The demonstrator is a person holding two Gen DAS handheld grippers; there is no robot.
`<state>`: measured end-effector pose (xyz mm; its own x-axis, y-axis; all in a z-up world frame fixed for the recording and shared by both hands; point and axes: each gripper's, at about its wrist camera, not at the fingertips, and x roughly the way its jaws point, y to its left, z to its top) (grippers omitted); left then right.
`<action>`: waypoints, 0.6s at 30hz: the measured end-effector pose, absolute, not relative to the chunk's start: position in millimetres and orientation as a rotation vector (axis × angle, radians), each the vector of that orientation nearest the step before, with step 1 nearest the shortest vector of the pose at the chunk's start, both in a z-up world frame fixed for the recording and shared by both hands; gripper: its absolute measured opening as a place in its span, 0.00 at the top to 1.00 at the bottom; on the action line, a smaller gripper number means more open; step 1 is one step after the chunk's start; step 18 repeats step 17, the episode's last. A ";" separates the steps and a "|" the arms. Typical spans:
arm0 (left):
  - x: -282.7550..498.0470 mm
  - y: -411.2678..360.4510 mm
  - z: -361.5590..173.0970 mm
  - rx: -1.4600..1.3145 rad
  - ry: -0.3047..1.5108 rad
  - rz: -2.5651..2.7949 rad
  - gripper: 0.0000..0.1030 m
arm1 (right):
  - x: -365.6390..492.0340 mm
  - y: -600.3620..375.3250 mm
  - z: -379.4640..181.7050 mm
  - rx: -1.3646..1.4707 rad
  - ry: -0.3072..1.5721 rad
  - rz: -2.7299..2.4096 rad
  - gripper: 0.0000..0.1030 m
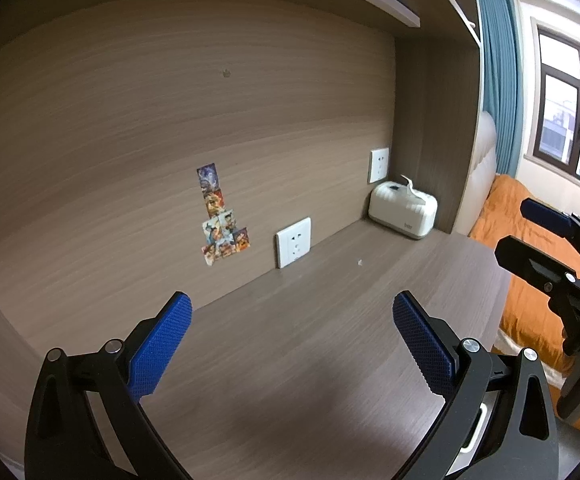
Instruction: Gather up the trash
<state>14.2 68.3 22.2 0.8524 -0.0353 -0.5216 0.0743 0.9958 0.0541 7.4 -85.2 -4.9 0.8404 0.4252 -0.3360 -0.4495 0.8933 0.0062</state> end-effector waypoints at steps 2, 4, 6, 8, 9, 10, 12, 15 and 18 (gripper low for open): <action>14.5 68.0 23.1 0.080 0.543 -0.061 0.05 | 7.7 -86.3 -4.6 -0.070 0.336 0.461 0.04; 13.5 67.7 24.2 0.084 0.534 -0.057 0.05 | 6.9 -87.9 -4.1 -0.064 0.333 0.465 0.04; 13.8 67.6 24.6 0.085 0.534 -0.065 0.05 | 6.9 -88.0 -3.7 -0.062 0.330 0.464 0.04; 14.2 68.0 24.4 0.079 0.537 -0.071 0.05 | 7.1 -87.5 -4.4 -0.062 0.334 0.465 0.04; 14.4 67.8 24.1 0.080 0.539 -0.077 0.05 | 7.4 -87.4 -5.2 -0.061 0.336 0.466 0.04; 14.1 67.7 23.6 0.083 0.540 -0.077 0.05 | 7.8 -87.0 -5.9 -0.061 0.338 0.465 0.04; 14.6 68.2 22.6 0.082 0.542 -0.079 0.05 | 9.0 -86.1 -7.7 -0.061 0.346 0.462 0.04; 14.6 68.5 19.9 0.099 0.541 -0.075 0.05 | 11.2 -85.2 -8.8 -0.056 0.355 0.457 0.04; 13.7 67.9 17.9 0.127 0.526 -0.044 0.05 | 12.5 -83.9 -9.3 -0.056 0.356 0.451 0.04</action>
